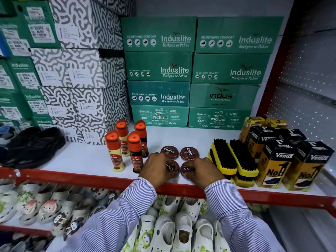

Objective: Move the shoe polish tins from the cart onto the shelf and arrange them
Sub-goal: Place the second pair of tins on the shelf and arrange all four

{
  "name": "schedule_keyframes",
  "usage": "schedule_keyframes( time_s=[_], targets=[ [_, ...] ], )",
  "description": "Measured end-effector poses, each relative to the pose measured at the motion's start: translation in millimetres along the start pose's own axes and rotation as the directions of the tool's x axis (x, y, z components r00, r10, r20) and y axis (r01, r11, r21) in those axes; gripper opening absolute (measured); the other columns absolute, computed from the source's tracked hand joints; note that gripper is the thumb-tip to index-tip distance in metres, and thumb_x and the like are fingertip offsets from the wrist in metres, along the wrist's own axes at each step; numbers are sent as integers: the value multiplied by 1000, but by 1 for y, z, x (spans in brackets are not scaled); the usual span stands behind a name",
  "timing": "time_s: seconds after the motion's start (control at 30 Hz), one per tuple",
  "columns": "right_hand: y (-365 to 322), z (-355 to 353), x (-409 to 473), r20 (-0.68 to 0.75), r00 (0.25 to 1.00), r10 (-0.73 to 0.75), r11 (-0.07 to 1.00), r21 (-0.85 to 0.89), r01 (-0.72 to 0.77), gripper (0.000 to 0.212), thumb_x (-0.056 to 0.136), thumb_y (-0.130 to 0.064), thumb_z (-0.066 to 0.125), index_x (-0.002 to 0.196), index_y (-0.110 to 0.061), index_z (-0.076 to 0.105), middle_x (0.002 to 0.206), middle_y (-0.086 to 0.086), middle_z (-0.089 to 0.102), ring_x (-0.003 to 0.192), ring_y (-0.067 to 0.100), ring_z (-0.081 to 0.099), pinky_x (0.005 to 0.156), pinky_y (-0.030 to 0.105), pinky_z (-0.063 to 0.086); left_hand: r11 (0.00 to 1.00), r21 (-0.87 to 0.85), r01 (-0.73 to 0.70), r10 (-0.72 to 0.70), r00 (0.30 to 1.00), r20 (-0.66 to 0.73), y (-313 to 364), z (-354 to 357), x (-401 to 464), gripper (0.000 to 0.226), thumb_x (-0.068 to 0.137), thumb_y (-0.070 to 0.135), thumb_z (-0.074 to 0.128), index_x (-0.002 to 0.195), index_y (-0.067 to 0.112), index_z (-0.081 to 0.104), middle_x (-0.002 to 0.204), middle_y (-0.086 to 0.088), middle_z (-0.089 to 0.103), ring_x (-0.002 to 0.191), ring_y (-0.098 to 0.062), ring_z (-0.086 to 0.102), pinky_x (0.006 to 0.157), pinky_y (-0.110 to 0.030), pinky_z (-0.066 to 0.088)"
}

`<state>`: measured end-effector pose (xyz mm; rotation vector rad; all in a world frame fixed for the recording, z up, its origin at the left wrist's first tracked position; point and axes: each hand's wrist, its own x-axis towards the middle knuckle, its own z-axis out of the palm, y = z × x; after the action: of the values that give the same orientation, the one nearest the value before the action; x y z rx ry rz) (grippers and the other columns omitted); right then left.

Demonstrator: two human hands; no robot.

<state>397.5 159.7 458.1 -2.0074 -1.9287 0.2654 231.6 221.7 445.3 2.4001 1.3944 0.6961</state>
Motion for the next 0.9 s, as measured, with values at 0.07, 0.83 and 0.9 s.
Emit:
schedule_keyframes(
  time_s=[0.07,0.83,0.9],
  targets=[
    [2,1,1,7,1000,-5,1000,-2,5,15,81,-28,65,94,-31,74,96,14,74,91,30,67,76,32,55,1000,-1,1,-1,1000,-2,0,1,1,31,71,46,79,97,29,81,97,-5,80,86,-19,73,80,-34,60],
    [4,1,2,-1,1000,15,1000,-5,-15,17,82,-31,65,97,-32,74,98,11,75,93,28,66,80,34,55,997,-13,79,-79,997,5,4,0,-2,38,72,48,79,100,22,81,99,-7,81,86,-19,74,83,-34,62],
    [3,1,2,-3,1000,18,1000,-2,-18,18,83,-32,65,98,-32,75,100,11,75,94,28,66,81,33,55,997,-7,71,-71,997,5,4,0,-2,37,73,47,80,100,23,81,99,-7,81,87,-19,74,83,-32,61]
  ],
)
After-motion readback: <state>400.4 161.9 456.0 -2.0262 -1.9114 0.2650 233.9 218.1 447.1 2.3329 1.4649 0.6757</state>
